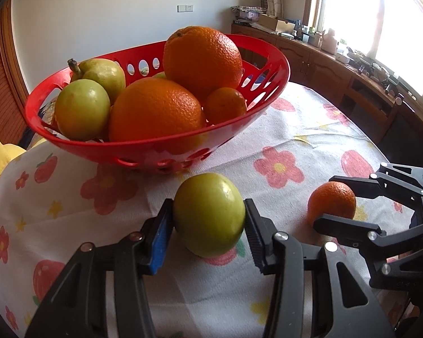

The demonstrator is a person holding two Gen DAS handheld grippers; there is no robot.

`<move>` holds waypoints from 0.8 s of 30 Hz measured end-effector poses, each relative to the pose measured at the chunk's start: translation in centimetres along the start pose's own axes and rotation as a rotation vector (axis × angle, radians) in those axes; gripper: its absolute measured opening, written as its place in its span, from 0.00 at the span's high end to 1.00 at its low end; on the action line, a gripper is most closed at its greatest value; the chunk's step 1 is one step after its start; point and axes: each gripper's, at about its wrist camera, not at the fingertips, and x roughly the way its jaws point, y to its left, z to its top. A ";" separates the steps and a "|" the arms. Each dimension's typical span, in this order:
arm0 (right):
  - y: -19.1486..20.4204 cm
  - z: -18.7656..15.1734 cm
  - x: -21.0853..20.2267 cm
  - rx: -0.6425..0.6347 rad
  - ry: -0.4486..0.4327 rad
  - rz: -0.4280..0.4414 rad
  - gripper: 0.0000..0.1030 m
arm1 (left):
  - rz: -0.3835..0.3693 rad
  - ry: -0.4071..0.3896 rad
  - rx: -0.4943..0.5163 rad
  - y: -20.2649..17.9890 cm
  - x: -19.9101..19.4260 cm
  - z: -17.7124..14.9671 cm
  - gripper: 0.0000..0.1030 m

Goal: Organize fruits
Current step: 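Grasp the tangerine with the right tool while the left tool grasps the yellow-green lemon, then carry the tangerine with the right tool while the left tool carries the lemon over the basket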

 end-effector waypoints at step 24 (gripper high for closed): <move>-0.4 5.9 -6.1 -0.061 -0.153 -0.038 0.56 | 0.018 -0.242 0.006 1.5 -11.2 4.1 0.55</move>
